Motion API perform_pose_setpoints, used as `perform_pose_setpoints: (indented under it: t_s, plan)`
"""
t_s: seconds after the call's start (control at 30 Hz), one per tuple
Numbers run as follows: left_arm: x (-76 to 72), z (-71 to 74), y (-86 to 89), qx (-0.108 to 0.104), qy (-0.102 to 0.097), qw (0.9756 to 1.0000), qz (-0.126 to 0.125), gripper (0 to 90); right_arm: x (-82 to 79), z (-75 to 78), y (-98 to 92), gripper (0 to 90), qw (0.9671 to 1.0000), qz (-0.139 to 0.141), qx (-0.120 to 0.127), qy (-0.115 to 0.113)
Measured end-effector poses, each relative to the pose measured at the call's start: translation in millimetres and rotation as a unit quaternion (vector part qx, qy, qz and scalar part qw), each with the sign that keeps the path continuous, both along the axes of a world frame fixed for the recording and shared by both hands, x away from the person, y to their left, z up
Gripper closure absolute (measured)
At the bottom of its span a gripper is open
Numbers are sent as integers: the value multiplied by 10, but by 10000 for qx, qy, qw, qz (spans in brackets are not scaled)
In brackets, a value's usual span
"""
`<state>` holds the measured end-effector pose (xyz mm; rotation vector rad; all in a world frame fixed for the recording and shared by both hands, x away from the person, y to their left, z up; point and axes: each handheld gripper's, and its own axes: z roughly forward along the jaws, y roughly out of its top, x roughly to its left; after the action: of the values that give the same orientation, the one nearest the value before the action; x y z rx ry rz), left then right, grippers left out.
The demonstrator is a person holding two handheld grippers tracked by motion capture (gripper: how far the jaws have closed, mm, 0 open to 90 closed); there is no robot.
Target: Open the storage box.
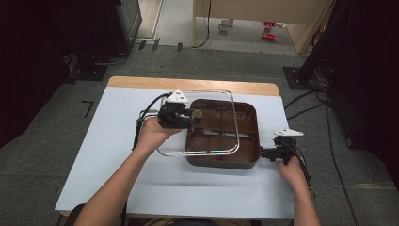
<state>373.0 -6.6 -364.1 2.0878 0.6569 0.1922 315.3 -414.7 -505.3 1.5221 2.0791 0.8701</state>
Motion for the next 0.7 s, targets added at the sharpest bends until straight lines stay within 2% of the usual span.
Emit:
perform_pose_setpoints:
  t_s: [0.07,0.1,0.13,0.17,0.2,0.23,0.27,0.37,0.4,0.47,0.5,0.53,0.6,0.7]
  plan:
    - [0,-1,58,7,21,10000,57,590,0,-1,0,0,10000,-2,4,-5]
    - [3,-10,171,14,56,9998,194,591,2,-1,-1,0,10000,7,-1,-10]
    - [3,-10,171,14,56,9998,194,591,2,-1,-2,0,10000,10,-4,-5]
    - [12,-22,284,23,83,9994,329,590,0,0,0,0,10000,2,2,3]
    - [12,-22,284,23,83,9994,329,590,0,0,0,0,10000,2,2,3]
    - [30,-31,407,12,108,9987,490,591,0,0,-1,0,10000,2,1,3]
    - [30,-31,407,12,108,9987,490,590,0,0,-1,0,10000,2,1,3]
    - [68,-47,611,-57,159,9973,712,591,1,0,-2,0,10000,8,-6,-3]
    - [68,-47,611,-57,159,9973,712,591,1,0,-2,0,10000,8,-5,-4]
    - [89,-58,716,-70,181,9966,805,591,1,0,-1,0,10000,10,-6,-4]
    - [107,-77,814,-60,195,9954,932,591,1,0,-1,0,10000,9,-5,-4]
    - [107,-77,814,-60,195,9954,932,591,1,0,0,0,10000,4,-4,0]
    - [131,-124,966,-53,225,9935,1111,591,1,0,0,0,10000,0,-2,-1]
    - [147,-163,1065,-30,249,9923,1211,590,1,0,0,0,10000,1,-3,-1]
